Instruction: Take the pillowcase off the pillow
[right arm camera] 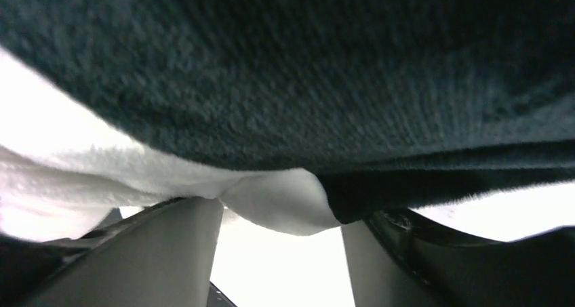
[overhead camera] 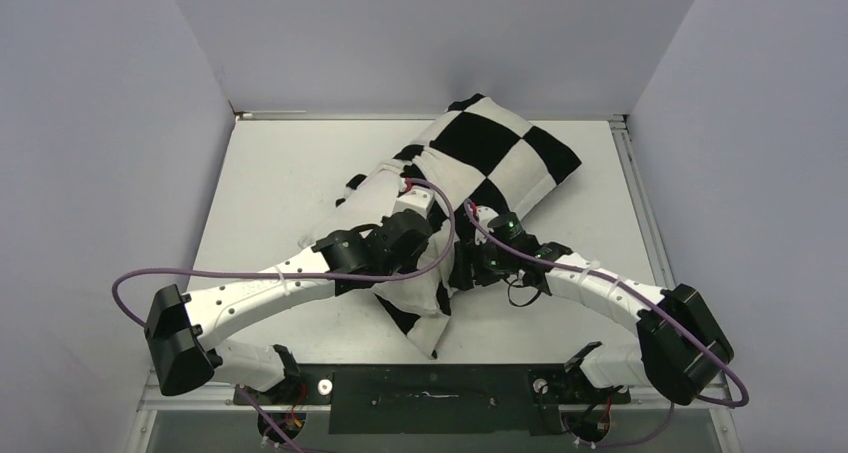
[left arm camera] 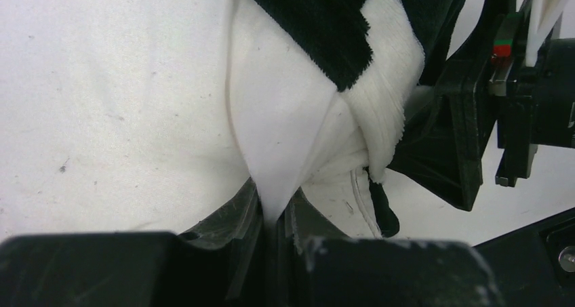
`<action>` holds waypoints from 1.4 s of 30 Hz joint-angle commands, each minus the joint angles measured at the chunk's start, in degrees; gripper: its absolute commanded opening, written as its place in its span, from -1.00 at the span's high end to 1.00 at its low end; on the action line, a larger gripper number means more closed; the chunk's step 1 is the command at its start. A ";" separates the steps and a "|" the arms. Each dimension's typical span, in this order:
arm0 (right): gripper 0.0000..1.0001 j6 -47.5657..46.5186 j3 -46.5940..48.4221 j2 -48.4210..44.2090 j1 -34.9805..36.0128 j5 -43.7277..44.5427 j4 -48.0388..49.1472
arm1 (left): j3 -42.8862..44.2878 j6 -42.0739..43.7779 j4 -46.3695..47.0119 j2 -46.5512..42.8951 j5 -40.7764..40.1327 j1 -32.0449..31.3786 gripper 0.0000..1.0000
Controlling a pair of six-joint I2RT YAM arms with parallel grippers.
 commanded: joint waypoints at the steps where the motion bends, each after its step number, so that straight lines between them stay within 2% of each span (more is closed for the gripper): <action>1: 0.00 0.47 2.75 1.79 0.26 -1.86 7.16 | 2.60 -0.05 1.19 -4.05 1.36 0.61 1.00; 3: 0.34 -0.38 3.50 2.64 0.21 -0.37 6.61 | 2.63 0.10 0.68 -4.53 1.49 0.85 1.00; 5: 0.80 -1.18 4.37 3.23 -0.16 1.77 5.81 | 2.53 0.25 -0.47 -5.22 1.44 1.49 1.00; 6: 0.88 -1.50 4.86 3.55 -0.75 2.37 5.43 | 2.45 0.33 -1.02 -5.82 1.51 1.83 1.00; 10: 0.89 -3.17 7.97 4.24 -6.22 4.40 2.54 | 1.66 0.74 -4.75 -8.88 1.50 3.25 1.00; 15: 0.89 -3.72 12.81 4.36 -17.17 5.76 -0.20 | -0.05 0.82 -10.78 -14.45 1.66 6.66 1.00; 18: 0.89 -1.67 15.55 5.03 -23.00 5.74 -0.48 | -0.51 1.01 -14.58 -18.57 1.68 8.94 1.00; 23: 0.89 4.59 18.38 6.04 -31.80 0.67 1.92 | -0.72 2.50 -19.28 -24.65 2.68 12.57 1.00; 27: 0.89 4.51 19.12 6.83 -32.68 -3.03 2.67 | -4.18 3.40 -17.58 -28.41 9.59 12.70 1.00; 33: 0.89 3.34 12.51 5.17 -31.35 -6.89 3.20 | -17.25 -2.23 -1.84 -30.09 28.84 12.63 1.00; 34: 0.89 3.17 11.22 4.13 -31.20 -6.85 2.75 | -18.74 -3.24 0.75 -29.89 31.69 12.70 0.92; 37: 0.74 2.53 8.38 0.46 -31.11 -5.49 -0.54 | -19.56 -4.39 4.13 -29.14 35.29 12.78 0.38; 40: 0.41 1.03 9.27 -3.46 -31.04 -2.74 -5.93 | -16.16 -2.01 2.42 -28.05 34.30 13.55 -0.25; 42: 0.16 -0.40 11.19 -6.27 -30.93 -0.45 -9.79 | -13.22 0.32 1.28 -26.74 34.83 14.95 -0.48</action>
